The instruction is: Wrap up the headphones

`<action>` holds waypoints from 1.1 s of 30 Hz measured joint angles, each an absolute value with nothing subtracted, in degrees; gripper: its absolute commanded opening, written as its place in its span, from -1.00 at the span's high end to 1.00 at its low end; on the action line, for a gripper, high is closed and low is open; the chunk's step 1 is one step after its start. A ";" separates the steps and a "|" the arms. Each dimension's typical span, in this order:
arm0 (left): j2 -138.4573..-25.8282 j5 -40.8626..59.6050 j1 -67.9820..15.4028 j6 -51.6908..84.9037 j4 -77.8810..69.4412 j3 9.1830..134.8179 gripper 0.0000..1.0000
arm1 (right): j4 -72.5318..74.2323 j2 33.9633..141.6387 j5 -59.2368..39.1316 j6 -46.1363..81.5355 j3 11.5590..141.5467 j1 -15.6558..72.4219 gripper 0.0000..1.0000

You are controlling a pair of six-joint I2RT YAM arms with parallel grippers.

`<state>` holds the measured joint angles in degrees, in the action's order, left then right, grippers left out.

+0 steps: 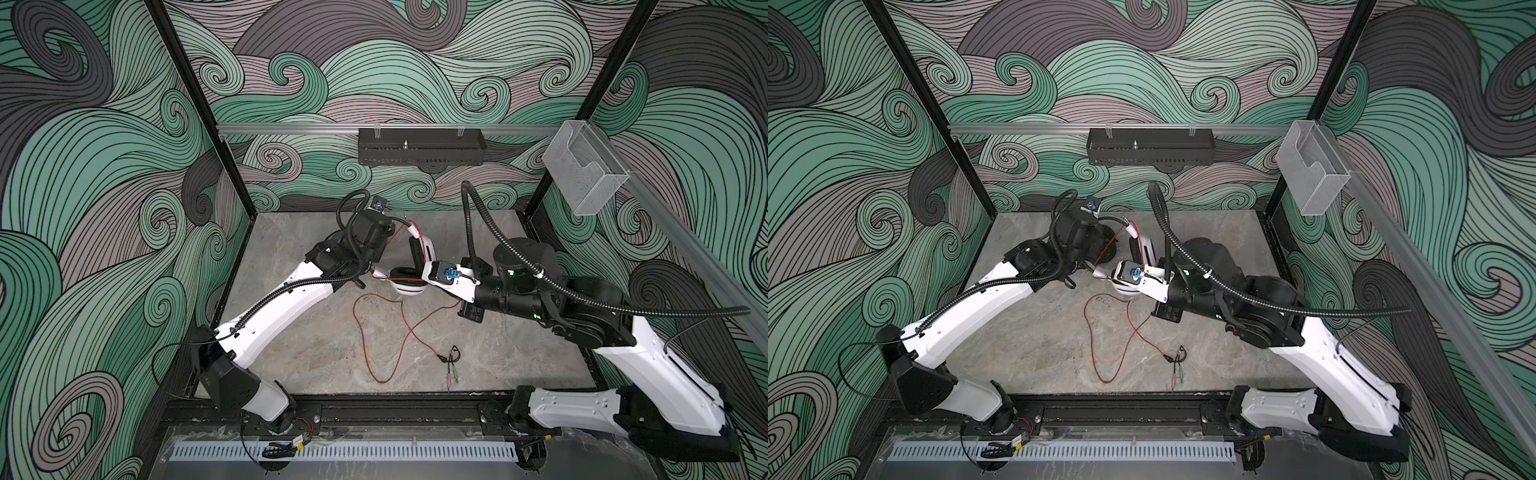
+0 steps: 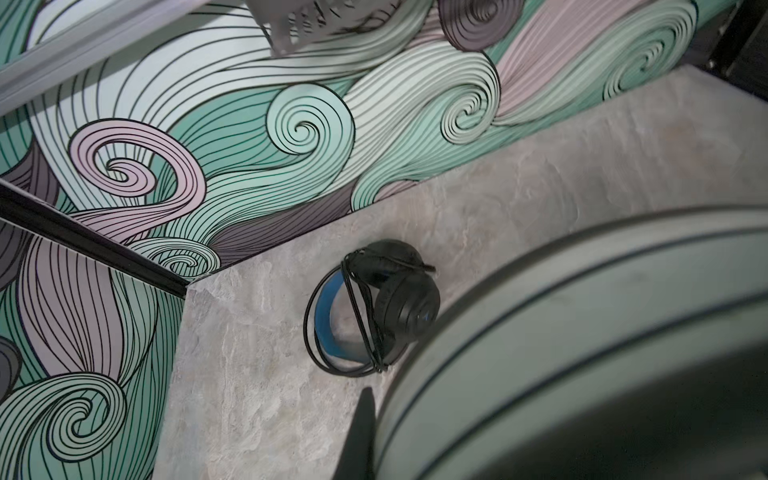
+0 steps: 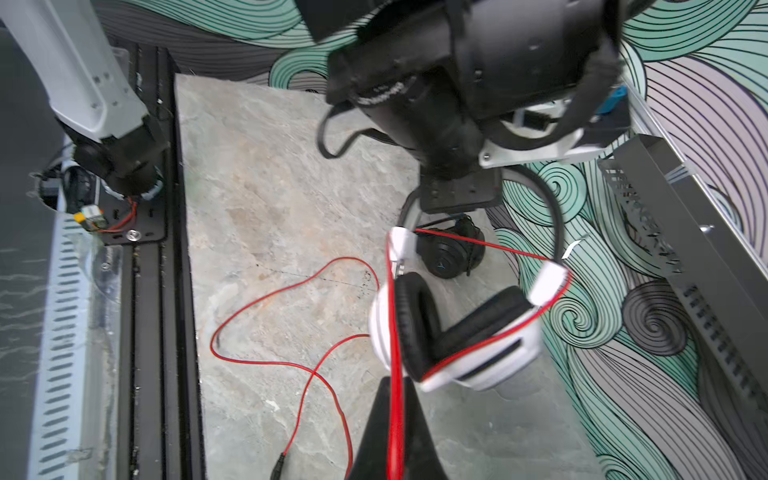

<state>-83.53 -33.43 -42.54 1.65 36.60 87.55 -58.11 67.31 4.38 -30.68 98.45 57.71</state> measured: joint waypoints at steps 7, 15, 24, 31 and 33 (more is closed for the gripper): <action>-73.63 -25.41 -42.96 -3.20 42.68 85.93 1.00 | -58.63 69.41 6.09 -33.74 102.26 53.04 1.00; -72.75 -12.05 -43.83 -4.95 53.39 90.89 1.00 | -58.59 71.20 7.31 -34.09 102.50 51.16 1.00; -72.82 -3.62 -44.51 -3.07 56.27 93.58 1.00 | -55.75 70.06 4.12 -31.44 98.50 45.67 1.00; -73.08 -0.86 -44.56 0.45 56.12 97.80 1.00 | -48.88 68.69 -3.70 -27.55 90.50 41.34 0.97; -73.60 0.30 -44.53 1.58 56.29 98.98 1.00 | -45.50 67.51 -6.68 -26.26 87.99 40.34 0.93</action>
<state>-73.60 0.30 -44.53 1.58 56.29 98.98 -45.50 67.51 -6.68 -26.26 87.99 40.34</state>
